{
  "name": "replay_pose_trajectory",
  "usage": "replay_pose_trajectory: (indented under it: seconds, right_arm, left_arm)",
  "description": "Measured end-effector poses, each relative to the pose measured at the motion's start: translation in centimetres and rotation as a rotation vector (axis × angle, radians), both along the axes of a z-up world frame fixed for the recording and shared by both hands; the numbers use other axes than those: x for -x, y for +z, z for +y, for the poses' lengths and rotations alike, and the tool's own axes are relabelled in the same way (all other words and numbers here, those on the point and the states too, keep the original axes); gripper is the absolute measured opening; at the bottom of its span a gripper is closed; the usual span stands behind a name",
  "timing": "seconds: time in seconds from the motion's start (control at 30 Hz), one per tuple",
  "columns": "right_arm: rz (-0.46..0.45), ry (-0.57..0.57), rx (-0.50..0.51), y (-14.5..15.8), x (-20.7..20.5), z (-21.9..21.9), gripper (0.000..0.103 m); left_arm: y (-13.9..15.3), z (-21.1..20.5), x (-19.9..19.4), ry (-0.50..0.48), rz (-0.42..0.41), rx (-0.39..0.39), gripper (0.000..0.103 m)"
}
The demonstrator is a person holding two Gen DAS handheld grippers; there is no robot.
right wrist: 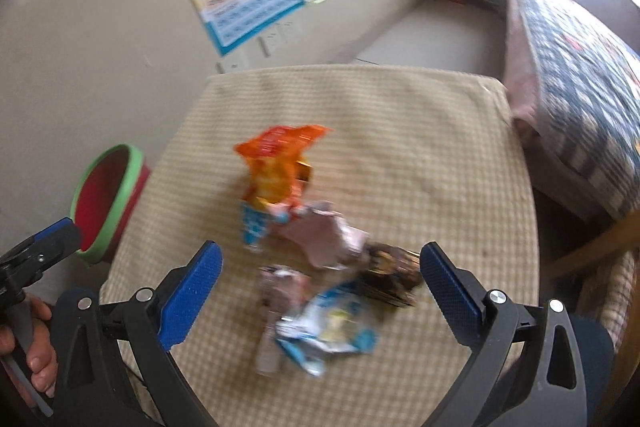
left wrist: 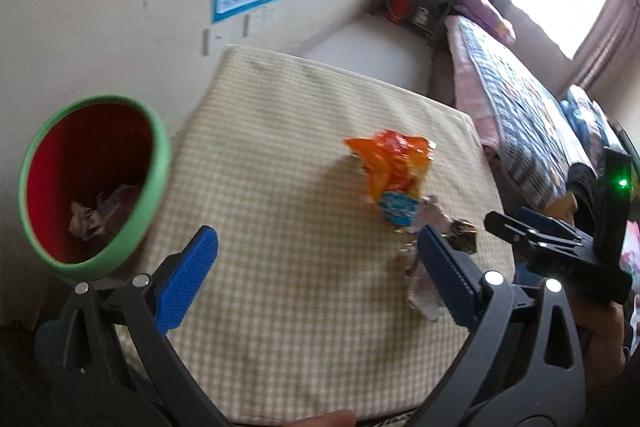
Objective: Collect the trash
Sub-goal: 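Move both tools back over the table to the remaining items, then grasp the orange bag with the left tool while the right tool grasps the dark brown carton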
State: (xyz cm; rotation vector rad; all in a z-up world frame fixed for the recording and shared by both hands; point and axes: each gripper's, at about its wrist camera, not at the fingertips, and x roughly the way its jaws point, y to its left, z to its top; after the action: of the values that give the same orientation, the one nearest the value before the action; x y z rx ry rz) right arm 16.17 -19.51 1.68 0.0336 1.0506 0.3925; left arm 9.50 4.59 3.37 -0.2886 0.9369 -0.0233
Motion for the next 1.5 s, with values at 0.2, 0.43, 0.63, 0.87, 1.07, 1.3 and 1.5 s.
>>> replay_pose_trajectory:
  seconds: [0.2,0.43,0.63,0.87,1.07,1.3,1.5]
  right_arm:
    - [0.068,-0.031,0.029,-2.4,-0.6,-2.1,0.096]
    - [0.135,-0.063,0.027,-5.3,-1.7,-3.0,0.095]
    - [0.192,-0.064,0.022,-7.5,-2.6,-3.0,0.086]
    - [0.217,-0.046,0.018,-8.5,-3.0,-2.7,0.065]
    - [0.195,-0.049,-0.008,-7.9,-3.5,-3.2,0.058]
    - [0.17,-0.042,0.006,-7.5,-4.3,-3.1,0.056]
    - [0.158,-0.025,0.023,-7.7,-4.4,-2.9,0.057]
  left_arm:
    - [-0.4,-2.9,-2.2,-0.054,0.015,-0.001,0.097]
    - [-1.7,-4.3,-3.7,-0.088,0.05,-0.004,0.097]
    - [-3.4,-4.5,-4.6,-0.089,0.087,0.009,0.097]
    - [-4.8,-4.8,-5.9,-0.103,0.119,0.019,0.097]
    - [-6.0,-5.7,-7.2,-0.134,0.147,0.047,0.097]
    - [-7.3,-7.4,-9.1,-0.172,0.175,0.045,0.097]
    - [-8.6,-7.9,-10.5,-0.168,0.193,0.046,0.093]
